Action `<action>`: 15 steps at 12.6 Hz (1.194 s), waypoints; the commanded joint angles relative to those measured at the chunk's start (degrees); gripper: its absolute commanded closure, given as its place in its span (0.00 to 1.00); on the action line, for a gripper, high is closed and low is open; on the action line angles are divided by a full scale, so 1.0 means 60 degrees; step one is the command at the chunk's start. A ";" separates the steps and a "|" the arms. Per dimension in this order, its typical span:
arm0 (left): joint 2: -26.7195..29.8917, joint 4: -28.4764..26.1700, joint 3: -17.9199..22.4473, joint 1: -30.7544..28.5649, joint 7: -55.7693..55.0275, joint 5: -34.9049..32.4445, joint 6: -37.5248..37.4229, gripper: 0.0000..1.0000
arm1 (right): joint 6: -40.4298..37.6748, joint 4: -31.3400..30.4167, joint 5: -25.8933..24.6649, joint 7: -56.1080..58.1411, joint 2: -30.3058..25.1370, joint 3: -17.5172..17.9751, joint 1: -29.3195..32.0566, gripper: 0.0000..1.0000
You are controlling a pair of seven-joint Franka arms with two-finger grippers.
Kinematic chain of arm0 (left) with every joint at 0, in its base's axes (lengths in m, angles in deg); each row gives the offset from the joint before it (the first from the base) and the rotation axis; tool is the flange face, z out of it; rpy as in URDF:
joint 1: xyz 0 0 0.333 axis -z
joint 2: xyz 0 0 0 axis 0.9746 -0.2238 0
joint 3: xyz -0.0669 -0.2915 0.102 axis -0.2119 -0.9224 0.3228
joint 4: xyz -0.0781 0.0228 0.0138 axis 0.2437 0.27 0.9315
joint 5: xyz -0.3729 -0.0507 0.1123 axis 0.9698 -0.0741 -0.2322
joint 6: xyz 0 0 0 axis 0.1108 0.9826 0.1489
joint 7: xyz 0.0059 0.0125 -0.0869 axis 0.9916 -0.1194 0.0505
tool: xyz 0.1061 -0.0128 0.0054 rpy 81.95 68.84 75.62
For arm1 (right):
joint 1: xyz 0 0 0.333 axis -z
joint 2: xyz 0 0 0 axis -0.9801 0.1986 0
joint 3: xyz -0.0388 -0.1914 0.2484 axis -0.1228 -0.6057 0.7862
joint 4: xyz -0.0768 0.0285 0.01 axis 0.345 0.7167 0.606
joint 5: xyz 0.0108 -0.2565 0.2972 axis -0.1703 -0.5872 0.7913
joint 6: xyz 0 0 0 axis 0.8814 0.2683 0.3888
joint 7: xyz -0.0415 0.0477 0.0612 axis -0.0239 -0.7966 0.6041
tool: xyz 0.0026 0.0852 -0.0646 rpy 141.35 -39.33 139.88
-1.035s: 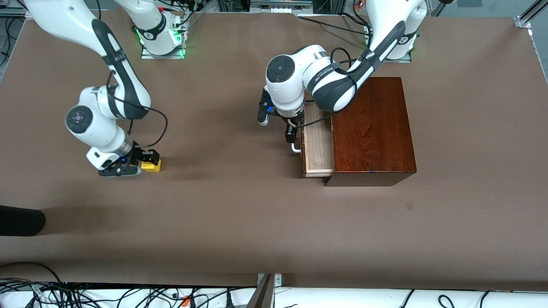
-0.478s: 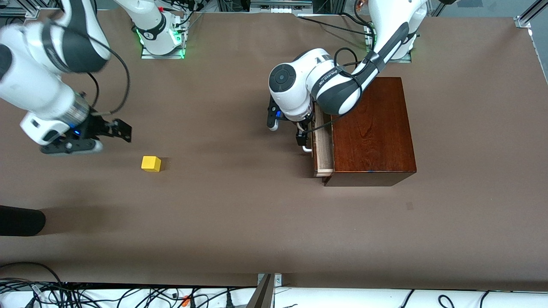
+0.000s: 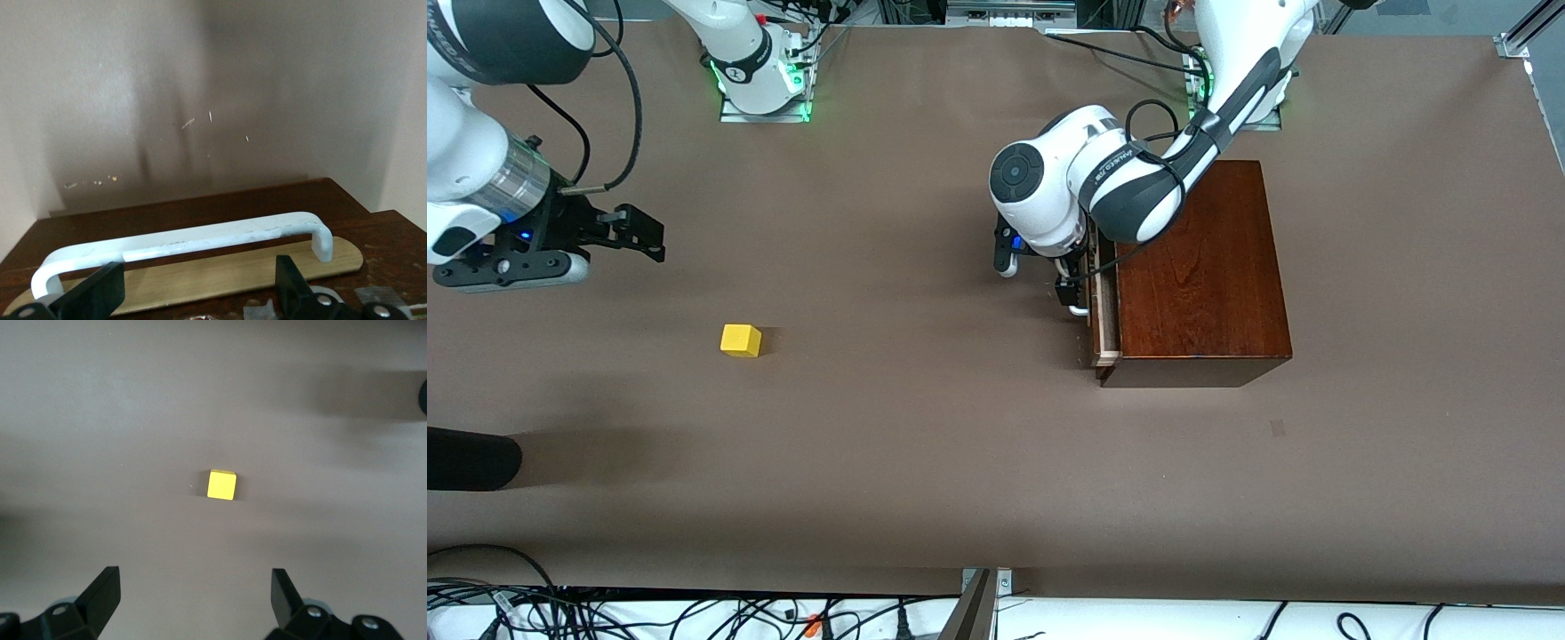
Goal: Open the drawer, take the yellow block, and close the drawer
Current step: 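Push the drawer shut by its handle with the left gripper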
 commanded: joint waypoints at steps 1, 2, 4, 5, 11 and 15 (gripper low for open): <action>-0.0036 -0.0038 0.0395 -0.0131 0.0247 -0.0645 -0.0284 0.00 | -0.0338 0.0600 -0.0044 0.0000 0.0200 0.0030 0.0049 0.00; -0.0036 -0.0009 0.0425 -0.0145 0.0233 -0.0645 -0.0284 0.00 | -0.0497 0.0600 -0.0043 0.0029 0.0200 0.0001 0.0049 0.00; -0.0051 -0.0008 0.0527 -0.0131 0.0233 -0.0645 -0.0284 0.00 | -0.0630 0.0761 -0.0117 0.0102 0.0215 -0.0029 0.0063 0.00; -0.0051 -0.0008 0.0614 -0.0131 0.0233 -0.0645 -0.0284 0.00 | -0.0631 0.0863 -0.0117 0.0088 0.0215 -0.0029 0.0063 0.00; -0.0066 -0.0008 0.0878 -0.0131 0.0174 -0.0645 -0.0328 0.00 | -0.0660 0.0864 -0.0087 0.0000 0.0317 -0.0087 0.0092 0.00; -0.0051 -0.0008 0.0923 -0.0131 0.0174 -0.0645 -0.0328 0.00 | -0.0646 0.0864 -0.0102 -0.0132 0.0288 -0.0073 0.0092 0.00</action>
